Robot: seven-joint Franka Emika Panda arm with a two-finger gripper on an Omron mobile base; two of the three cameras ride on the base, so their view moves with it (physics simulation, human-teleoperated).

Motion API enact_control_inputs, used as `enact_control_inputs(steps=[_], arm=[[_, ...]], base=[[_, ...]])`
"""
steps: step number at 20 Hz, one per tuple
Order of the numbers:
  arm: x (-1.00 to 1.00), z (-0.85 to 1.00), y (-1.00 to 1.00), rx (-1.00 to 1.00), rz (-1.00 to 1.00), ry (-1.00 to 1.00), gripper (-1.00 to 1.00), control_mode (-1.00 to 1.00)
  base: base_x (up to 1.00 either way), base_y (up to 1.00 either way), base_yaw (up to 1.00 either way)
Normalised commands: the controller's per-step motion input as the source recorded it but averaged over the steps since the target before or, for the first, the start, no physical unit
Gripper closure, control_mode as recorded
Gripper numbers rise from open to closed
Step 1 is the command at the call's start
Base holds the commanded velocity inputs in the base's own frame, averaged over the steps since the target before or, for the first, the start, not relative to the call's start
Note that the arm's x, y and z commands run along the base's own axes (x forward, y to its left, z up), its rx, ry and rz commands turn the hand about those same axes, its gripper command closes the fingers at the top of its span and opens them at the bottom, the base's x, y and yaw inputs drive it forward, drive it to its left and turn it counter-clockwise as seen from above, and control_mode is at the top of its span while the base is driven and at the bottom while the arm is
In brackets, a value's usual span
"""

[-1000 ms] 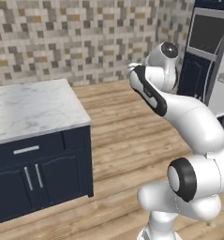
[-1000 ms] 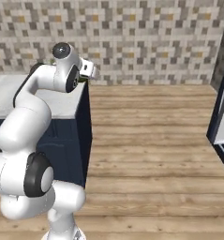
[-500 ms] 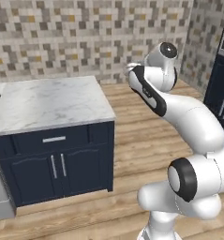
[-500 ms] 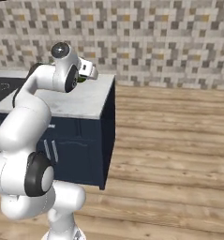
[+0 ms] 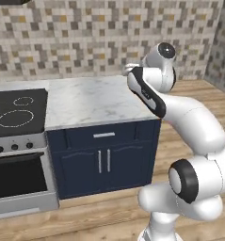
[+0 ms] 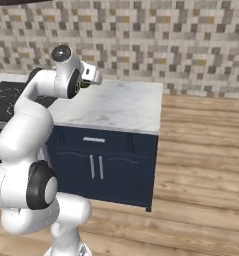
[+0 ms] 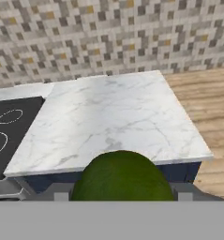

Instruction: Take the cheese, chicken drumstick, and lime from the fridge and place them on the plate on the dining counter to create an appetizer plate.

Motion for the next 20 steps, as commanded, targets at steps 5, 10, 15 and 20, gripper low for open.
enact_control_inputs(steps=[5, 10, 15, 20], arm=[[0.0, 0.0, 0.0, 0.0, 0.0, 0.0, 1.0, 1.0], [0.0, 0.0, 0.0, 0.0, 0.0, 0.0, 1.0, 1.0], [0.0, 0.0, 0.0, 0.0, 0.0, 0.0, 1.0, 1.0], [0.0, 0.0, 0.0, 0.0, 0.0, 0.0, 1.0, 1.0]], base=[[0.46, 1.0, 0.04], [0.29, 1.0, 0.0], [0.0, 1.0, 0.0], [0.0, 1.0, 0.0]])
